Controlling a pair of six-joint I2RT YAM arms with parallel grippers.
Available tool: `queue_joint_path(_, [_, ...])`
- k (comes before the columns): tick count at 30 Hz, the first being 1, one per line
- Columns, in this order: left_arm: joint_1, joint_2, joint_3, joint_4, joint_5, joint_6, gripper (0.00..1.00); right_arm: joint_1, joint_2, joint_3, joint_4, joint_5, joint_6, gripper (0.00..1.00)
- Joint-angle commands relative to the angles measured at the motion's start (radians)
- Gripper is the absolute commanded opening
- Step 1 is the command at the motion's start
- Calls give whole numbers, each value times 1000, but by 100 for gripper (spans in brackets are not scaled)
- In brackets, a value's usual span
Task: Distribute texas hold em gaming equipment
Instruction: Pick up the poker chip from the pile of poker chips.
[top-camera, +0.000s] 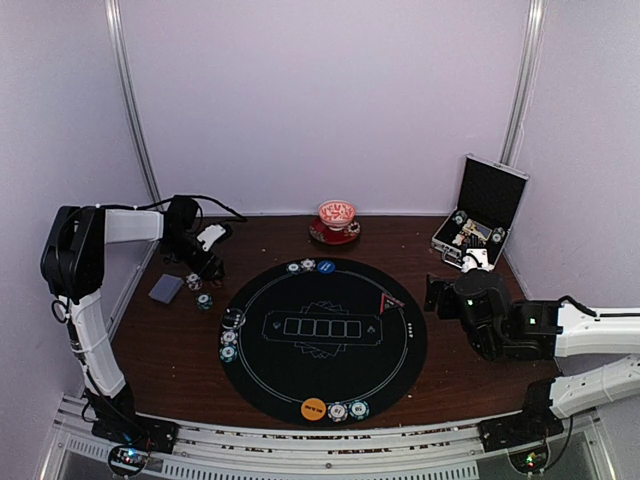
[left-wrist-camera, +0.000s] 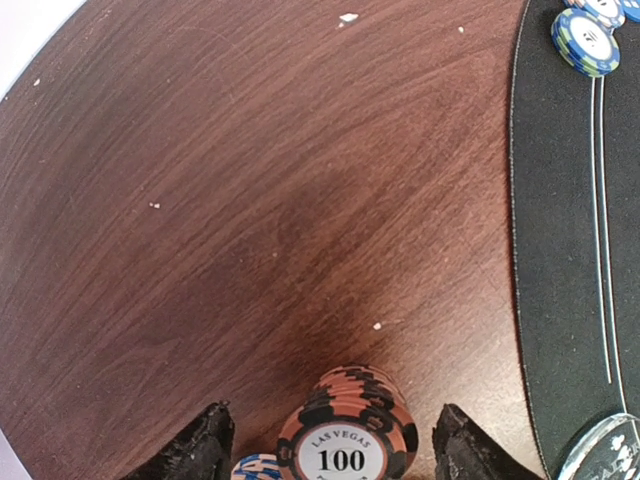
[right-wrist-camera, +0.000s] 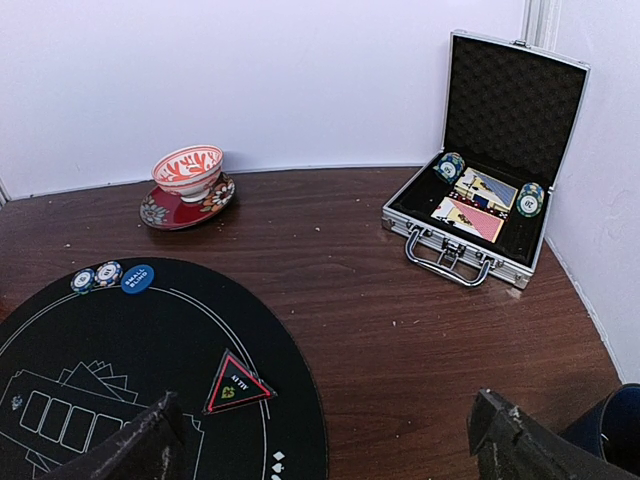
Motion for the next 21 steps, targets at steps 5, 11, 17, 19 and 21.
queue_joint_path(5, [2, -3, -21, -17, 30, -6, 66, -5, -7, 10, 4, 2, -6, 100])
queue_joint_path(11, [2, -5, -25, -16, 22, -10, 62, -4, -6, 9, 5, 4, -6, 100])
queue_joint_path(17, [3, -10, -28, -12, 19, -12, 57, -5, -6, 10, 5, 4, -6, 100])
queue_joint_path(19, [2, -14, -30, -6, 12, -15, 56, -5, -6, 10, 5, 4, -6, 100])
queue_joint_path(21, [2, -18, -32, -2, 11, -16, 53, -6, -5, 10, 5, 3, -5, 100])
